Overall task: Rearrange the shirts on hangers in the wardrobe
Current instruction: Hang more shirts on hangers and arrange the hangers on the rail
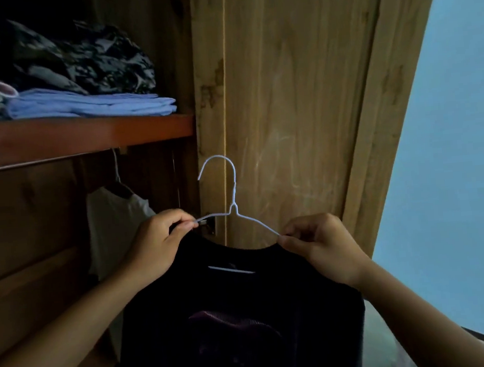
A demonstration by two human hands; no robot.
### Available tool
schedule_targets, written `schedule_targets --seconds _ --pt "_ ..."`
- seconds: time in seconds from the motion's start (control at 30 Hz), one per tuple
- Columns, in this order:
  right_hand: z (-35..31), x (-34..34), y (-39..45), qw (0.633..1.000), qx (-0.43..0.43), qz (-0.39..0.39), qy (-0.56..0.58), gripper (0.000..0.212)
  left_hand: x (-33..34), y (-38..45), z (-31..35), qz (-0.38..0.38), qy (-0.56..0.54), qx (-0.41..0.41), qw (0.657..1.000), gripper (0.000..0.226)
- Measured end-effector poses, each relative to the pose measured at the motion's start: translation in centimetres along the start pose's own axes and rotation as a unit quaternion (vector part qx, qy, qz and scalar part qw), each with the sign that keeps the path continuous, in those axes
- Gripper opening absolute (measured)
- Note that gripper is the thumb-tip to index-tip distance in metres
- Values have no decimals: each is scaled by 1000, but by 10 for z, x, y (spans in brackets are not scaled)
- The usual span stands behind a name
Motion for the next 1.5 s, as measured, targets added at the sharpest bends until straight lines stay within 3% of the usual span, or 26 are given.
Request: schedule_targets --seconds 0.17,0.3,0.43,0.6,0.73,0.97,1.1,1.3,1.5 --pt "-13 51 37 999 -2 -52 12 8 -29 2 -42 -34 22 -29 999 19" --pt "-29 90 62 997 -21 -80 12 17 -51 2 -69 -25 53 -40 997 18" --pt "-39 121 83 996 -31 -81 27 18 -73 3 -93 -27 144 -38 988 15" --pt "-35 152 115 993 -11 -69 92 15 -93 16 -96 -4 319 1 948 10" --pt "-28 177 145 995 -6 -55 88 24 -120 24 -119 14 405 -79 911 46" --pt "-50 209 199 996 -41 -50 57 34 -163 19 -141 30 588 -130 798 85" --pt "-67 225 233 995 -22 -59 76 19 -187 21 -154 36 633 -168 755 93" --pt "-79 244 279 998 -5 -40 54 20 -215 22 -176 22 671 -217 708 95" --pt "-73 273 311 997 32 -16 64 18 -218 23 -180 27 685 -216 695 97"
Point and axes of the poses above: each hand's wrist, its own y-axis towards the middle knuckle, its own x-axis out of the palm, z = x × y, the point moved 8 cm from there along y, towards the middle knuckle, and after that the axes turned 3 degrees about -z, right-handed, at the moved point
